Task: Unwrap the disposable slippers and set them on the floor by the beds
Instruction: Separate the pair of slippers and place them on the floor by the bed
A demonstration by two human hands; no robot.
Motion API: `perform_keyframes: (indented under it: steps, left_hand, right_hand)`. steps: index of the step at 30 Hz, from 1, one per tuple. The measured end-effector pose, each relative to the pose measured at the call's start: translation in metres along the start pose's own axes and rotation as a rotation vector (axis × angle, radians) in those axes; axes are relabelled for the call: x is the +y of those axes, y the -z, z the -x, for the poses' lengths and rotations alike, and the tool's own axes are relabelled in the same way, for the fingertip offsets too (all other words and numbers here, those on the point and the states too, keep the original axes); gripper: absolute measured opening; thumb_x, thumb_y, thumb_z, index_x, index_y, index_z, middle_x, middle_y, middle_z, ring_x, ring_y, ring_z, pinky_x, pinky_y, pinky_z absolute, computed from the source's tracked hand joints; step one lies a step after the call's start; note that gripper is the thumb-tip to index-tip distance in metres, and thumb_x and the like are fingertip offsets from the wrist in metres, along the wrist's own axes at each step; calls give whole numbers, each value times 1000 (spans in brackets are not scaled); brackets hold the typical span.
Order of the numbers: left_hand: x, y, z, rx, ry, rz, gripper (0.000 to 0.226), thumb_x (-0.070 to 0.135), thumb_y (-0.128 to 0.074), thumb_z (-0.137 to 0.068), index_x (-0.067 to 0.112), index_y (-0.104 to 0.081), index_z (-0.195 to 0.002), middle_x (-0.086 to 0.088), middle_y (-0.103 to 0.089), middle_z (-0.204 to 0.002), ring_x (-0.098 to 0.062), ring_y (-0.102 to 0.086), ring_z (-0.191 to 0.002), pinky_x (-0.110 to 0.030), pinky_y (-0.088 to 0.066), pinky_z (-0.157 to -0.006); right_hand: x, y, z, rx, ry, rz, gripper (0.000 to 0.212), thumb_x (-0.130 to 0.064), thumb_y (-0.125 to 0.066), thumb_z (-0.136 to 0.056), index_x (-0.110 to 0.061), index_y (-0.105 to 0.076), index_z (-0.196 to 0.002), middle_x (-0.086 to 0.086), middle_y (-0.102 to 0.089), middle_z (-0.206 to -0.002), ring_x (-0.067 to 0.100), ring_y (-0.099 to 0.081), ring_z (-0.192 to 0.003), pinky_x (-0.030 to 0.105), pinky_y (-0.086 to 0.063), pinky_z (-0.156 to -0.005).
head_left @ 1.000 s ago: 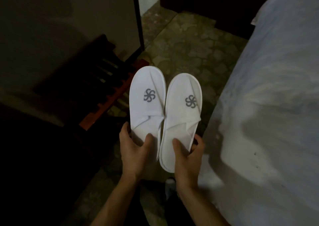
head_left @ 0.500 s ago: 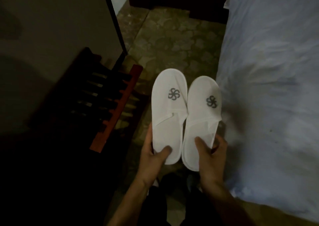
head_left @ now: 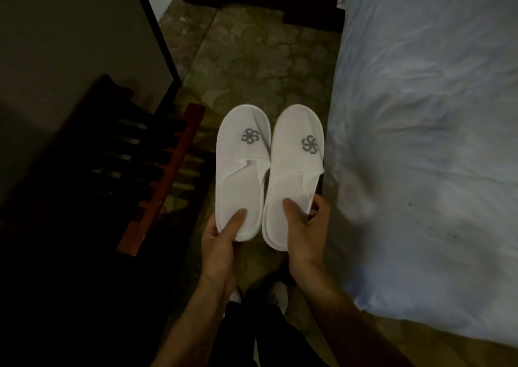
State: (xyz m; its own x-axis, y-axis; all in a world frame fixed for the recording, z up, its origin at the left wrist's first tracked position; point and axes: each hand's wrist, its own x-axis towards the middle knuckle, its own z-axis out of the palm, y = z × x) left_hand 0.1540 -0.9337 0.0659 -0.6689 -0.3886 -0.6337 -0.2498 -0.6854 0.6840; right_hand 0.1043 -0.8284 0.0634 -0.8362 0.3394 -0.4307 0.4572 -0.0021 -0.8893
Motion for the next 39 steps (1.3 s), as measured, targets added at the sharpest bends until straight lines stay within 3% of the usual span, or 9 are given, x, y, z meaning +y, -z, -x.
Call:
perform_keyframes:
  steps: [8, 10, 13, 18, 21, 27, 31, 35, 39]
  left_hand:
    - [-13, -40, 3, -125, 90, 122, 50, 27, -67, -88, 16, -56, -135, -19, -64, -129, -39, -62, -118, -58, -47, -99]
    - [-13, -53, 6, -116, 139, 119, 48, 30, -65, -89, 16, -58, -134, -17, -67, -125, -35, -65, -114, -50, -54, -92]
    - [-17, -68, 5, -49, 49, 102, 39, 24, -64, -90, 18, -61, -129, -11, -72, -118, -26, -71, -105, -38, -60, -78]
    - [-18, -72, -6, 123, -100, -115, 52, 15, -74, -83, 15, -58, -132, -5, -71, -119, -19, -70, -104, -36, -59, -85]
    - [-24, -67, -14, 187, -107, -126, 56, 13, -78, -80, 12, -57, -132, -6, -70, -120, -17, -69, -101, -27, -60, -80]
    - [-31, -53, -38, 136, -187, -354, 62, 12, -80, -77, 22, -52, -131, 5, -63, -115, 1, -61, -92, -11, -53, -77]
    - [-32, -41, -65, 168, -157, -419, 66, 12, -86, -69, 27, -55, -126, 2, -63, -121, -18, -63, -110, -41, -52, -99]
    - [-20, -33, -87, 212, -182, -472, 66, 8, -85, -69, 20, -56, -127, -2, -61, -119, -19, -59, -109, -38, -48, -102]
    - [1, -19, -114, 161, -248, -524, 65, 6, -85, -68, 13, -59, -127, -5, -64, -126, -20, -61, -113, -37, -48, -101]
  right_hand:
    - [-10, 5, -19, -7, -42, 28, 54, -19, -73, -84, -7, -47, -129, 8, -58, -124, 15, -54, -103, 24, -40, -85]
    - [-12, 7, -24, -13, -32, 61, 56, -24, -71, -85, -8, -45, -132, 7, -56, -128, 16, -53, -109, 25, -40, -89]
    - [-12, 8, -31, -29, -20, 86, 58, -28, -69, -86, -11, -41, -135, 8, -54, -133, 23, -53, -121, 30, -42, -99]
    - [-1, 6, -38, 1, 53, 202, 68, -32, -69, -85, -10, -36, -141, 8, -50, -140, 25, -49, -128, 42, -41, -109]
    - [9, 0, -35, -14, -5, 202, 69, -33, -69, -85, -11, -34, -141, 9, -50, -139, 26, -50, -128, 46, -42, -108]
    - [32, -5, -43, -10, -127, 194, 67, -31, -67, -88, -9, -32, -140, 11, -48, -139, 28, -49, -128, 47, -42, -108]
    - [47, -16, -48, -16, -171, 214, 65, -32, -68, -87, -9, -34, -138, 11, -49, -137, 28, -49, -126, 45, -41, -108]
    - [47, -27, -56, -130, -248, 200, 68, -30, -70, -85, -10, -31, -137, 9, -49, -134, 26, -51, -123, 36, -45, -100]
    - [25, -25, -83, -164, -120, 286, 89, -36, -74, -81, -9, -22, -148, 14, -34, -148, 33, -41, -134, 35, -37, -104]
